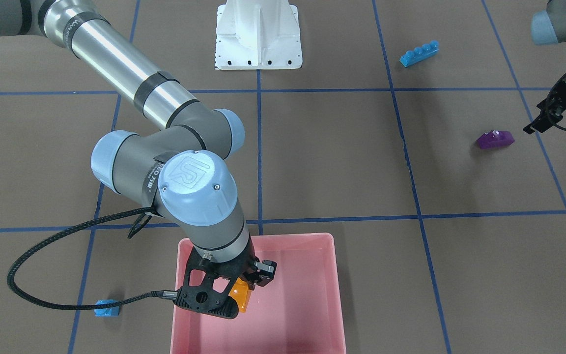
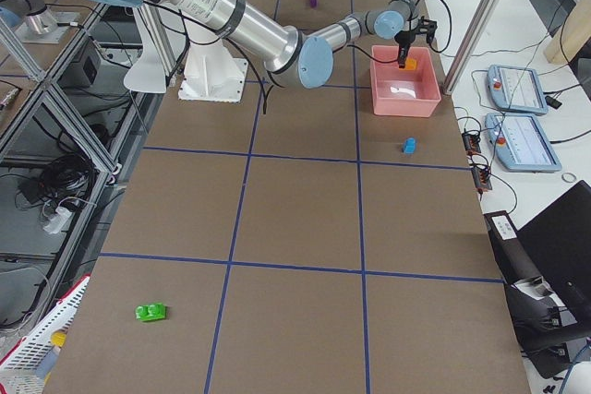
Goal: Put all blocks into box
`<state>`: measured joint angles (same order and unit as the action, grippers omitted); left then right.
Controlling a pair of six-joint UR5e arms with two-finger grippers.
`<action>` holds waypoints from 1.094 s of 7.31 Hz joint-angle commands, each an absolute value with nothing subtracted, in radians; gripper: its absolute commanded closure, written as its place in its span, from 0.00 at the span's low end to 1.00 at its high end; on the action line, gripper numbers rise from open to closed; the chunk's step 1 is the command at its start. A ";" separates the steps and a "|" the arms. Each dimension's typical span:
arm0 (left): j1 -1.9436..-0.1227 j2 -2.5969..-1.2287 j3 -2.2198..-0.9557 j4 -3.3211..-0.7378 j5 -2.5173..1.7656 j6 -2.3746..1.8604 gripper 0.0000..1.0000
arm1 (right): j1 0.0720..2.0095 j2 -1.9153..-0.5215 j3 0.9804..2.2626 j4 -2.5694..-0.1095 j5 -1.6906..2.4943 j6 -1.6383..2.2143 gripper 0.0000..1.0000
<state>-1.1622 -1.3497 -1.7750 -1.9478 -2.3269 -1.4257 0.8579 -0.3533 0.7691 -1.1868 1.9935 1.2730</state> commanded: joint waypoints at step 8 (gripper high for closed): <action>-0.989 -1.466 -1.637 -2.077 -2.207 -1.888 0.00 | 1.061 -0.685 1.089 -1.157 2.252 1.105 0.00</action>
